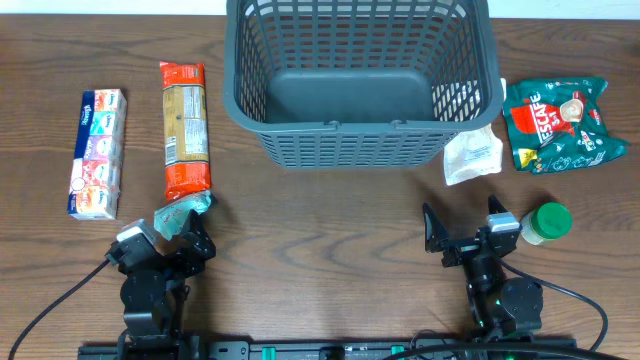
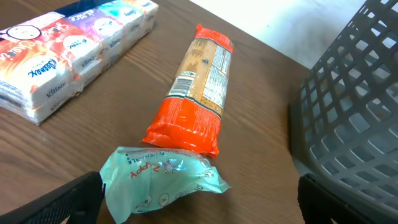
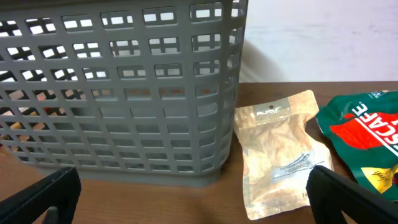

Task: Pack container

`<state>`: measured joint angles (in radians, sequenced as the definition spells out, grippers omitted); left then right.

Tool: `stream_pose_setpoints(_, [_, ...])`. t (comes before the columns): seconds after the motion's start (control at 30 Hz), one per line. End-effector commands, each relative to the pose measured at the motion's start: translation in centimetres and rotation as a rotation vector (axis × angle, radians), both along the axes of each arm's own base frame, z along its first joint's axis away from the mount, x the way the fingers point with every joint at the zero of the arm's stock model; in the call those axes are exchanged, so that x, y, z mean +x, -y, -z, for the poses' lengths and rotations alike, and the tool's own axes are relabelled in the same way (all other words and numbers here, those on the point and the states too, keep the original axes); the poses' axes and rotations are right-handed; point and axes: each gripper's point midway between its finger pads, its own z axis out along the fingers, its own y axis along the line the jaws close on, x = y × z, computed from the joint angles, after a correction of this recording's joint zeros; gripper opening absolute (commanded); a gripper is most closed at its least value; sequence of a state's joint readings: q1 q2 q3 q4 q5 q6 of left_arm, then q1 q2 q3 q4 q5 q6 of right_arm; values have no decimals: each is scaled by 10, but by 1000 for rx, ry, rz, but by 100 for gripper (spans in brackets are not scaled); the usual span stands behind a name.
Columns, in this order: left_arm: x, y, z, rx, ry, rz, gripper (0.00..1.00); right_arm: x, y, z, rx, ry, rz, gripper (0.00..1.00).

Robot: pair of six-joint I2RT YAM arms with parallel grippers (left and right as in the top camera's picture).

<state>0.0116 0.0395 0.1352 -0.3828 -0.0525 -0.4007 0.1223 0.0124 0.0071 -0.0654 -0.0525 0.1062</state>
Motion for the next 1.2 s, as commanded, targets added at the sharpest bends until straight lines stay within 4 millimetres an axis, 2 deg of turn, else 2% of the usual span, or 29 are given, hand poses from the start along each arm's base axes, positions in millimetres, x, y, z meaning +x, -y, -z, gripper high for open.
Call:
stream_pose_setpoints(0.0, [-2,-3,13,-6,-38,-20,98,-1,-3,1,12,-4,-11,99])
stream_pose_setpoints(1.17, [-1,-3,10,-6,-23,-20,99,-1,-4,2,39,-15,-17,99])
